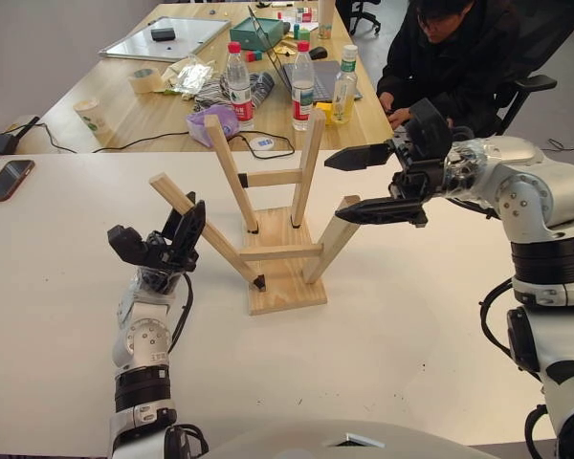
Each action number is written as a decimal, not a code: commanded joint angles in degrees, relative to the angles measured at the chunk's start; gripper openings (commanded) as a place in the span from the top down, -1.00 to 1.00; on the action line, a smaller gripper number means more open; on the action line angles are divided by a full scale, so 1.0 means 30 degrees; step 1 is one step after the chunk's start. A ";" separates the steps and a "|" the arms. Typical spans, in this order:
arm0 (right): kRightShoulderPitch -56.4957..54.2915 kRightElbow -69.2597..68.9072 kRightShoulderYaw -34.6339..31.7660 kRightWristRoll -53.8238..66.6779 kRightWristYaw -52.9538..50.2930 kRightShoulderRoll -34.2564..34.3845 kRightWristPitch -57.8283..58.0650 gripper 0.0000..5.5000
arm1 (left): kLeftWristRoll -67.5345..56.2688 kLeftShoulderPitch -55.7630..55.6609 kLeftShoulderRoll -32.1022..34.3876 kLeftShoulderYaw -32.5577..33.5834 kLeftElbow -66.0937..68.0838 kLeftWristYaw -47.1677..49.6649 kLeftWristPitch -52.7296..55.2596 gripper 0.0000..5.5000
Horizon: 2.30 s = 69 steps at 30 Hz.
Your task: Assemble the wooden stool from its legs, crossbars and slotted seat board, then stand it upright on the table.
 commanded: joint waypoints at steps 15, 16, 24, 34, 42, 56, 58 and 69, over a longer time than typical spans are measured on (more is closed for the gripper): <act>-0.0150 -0.0345 -0.0127 -0.0031 -0.0285 -0.0132 -0.0104 -0.86 | 0.1875 0.1396 0.2875 -0.2104 0.0309 -0.2638 0.0456 0.26; -0.0166 -0.0320 -0.0123 -0.0041 -0.0282 -0.0137 -0.0112 -0.86 | 0.1830 0.1655 0.2926 -0.1999 0.0245 -0.2599 0.0414 0.26; -0.0262 -0.0152 -0.0113 -0.0116 -0.0168 -0.0196 -0.0224 -0.86 | 0.2512 0.2931 0.4249 -0.2298 -0.0014 -0.3146 -0.0013 0.26; -0.0121 -0.0278 -0.0175 -0.0073 -0.0293 -0.0152 -0.0283 -0.86 | 0.3981 0.1753 0.7045 -0.3559 0.0695 -0.4957 0.0051 0.26; 0.0340 -0.0777 -0.0466 0.0170 -0.0796 -0.0059 -0.0235 -0.86 | 0.3952 0.0349 0.8534 -0.3531 -0.0829 -0.4159 0.2482 0.26; 0.1685 -0.2253 -0.1086 0.0887 -0.2306 0.0258 -0.0080 -0.86 | 0.5523 -0.0915 1.0325 -0.4855 -0.5149 -0.2223 0.5000 0.26; 0.1868 -0.2412 -0.1094 0.1014 -0.2451 0.0244 -0.0101 -0.86 | 0.5682 -0.1174 1.0655 -0.5024 -0.5449 -0.2090 0.5360 0.26; 0.2641 -0.3189 -0.1110 0.1479 -0.2802 0.0275 0.0175 -0.86 | 0.6980 -0.1986 1.1639 -0.6175 -0.6723 -0.0578 0.6946 0.26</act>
